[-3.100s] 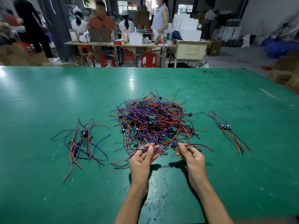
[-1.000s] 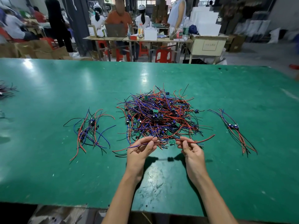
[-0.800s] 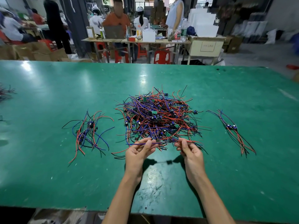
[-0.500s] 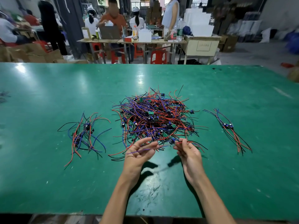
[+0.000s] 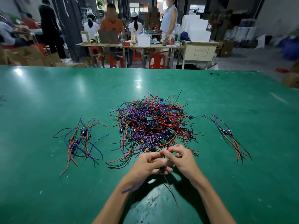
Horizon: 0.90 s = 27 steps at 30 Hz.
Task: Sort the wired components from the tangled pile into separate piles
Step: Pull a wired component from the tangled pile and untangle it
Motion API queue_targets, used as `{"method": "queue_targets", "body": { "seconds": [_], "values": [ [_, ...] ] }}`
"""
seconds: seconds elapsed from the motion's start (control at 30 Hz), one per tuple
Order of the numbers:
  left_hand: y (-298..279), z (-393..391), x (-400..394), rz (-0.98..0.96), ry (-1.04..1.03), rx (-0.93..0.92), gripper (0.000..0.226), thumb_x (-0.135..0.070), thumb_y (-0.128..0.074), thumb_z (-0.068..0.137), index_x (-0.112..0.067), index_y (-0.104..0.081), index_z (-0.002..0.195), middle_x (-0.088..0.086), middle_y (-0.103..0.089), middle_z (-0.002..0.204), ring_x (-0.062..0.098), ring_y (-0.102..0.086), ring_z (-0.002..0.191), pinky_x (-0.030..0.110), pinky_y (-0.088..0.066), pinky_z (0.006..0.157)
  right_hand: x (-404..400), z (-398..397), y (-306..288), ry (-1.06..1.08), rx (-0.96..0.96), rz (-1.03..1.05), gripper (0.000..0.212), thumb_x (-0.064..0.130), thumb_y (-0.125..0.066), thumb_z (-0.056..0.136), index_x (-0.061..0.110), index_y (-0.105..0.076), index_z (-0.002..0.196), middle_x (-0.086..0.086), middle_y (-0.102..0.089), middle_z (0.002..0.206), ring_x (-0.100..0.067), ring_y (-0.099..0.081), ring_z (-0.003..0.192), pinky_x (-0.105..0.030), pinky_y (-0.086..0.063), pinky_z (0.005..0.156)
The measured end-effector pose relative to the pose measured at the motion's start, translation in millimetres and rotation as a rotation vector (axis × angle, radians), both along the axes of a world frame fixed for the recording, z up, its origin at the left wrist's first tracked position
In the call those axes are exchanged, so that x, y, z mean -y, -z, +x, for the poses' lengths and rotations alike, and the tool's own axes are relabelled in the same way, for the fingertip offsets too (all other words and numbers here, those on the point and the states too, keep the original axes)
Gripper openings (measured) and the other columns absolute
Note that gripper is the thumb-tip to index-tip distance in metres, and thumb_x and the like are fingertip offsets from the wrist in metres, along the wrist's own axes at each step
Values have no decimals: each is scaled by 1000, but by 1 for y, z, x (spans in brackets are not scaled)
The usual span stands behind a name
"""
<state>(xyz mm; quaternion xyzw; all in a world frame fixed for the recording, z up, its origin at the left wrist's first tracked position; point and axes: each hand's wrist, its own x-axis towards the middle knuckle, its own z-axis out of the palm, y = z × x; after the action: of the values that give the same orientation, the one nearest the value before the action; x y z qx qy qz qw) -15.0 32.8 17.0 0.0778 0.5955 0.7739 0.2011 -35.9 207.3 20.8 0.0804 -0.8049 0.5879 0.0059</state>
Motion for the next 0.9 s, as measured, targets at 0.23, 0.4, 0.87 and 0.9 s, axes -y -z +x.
{"method": "queue_targets", "body": {
  "seconds": [0.23, 0.4, 0.87, 0.9],
  "values": [
    [-6, 6, -14, -57, -42, 81, 27, -12, -49, 105, -3, -73, 94, 14, -72, 85, 20, -68, 69, 29, -60, 71, 11, 11, 10, 22, 112, -190, 29, 19, -59, 102, 32, -82, 92, 6, -76, 101, -11, -71, 91, -23, -54, 79],
    [0, 11, -19, -89, -155, 37, 32, -8, -51, 100, -3, -74, 78, 16, -70, 74, 20, -66, 59, 34, -60, 65, 28, 16, 24, 126, 128, -118, 34, 16, -54, 102, 34, -76, 84, 7, -76, 82, -4, -69, 74, -18, -51, 66],
    [1, 13, -10, -106, 4, 56, 24, -6, -51, 100, -3, -74, 92, 27, -74, 86, 28, -72, 64, 30, -58, 62, 19, -34, 0, 354, 4, 18, 29, 22, -45, 104, 29, -68, 86, 8, -72, 92, -7, -62, 76, -36, -50, 76],
    [1, 12, -10, -108, 10, 59, 25, -6, -50, 100, -4, -74, 92, 27, -74, 87, 28, -72, 65, 30, -58, 62, 18, -34, 0, 365, -51, 64, 29, 24, -45, 105, 30, -66, 86, 9, -71, 90, -3, -61, 73, -32, -48, 72]
  ]
}}
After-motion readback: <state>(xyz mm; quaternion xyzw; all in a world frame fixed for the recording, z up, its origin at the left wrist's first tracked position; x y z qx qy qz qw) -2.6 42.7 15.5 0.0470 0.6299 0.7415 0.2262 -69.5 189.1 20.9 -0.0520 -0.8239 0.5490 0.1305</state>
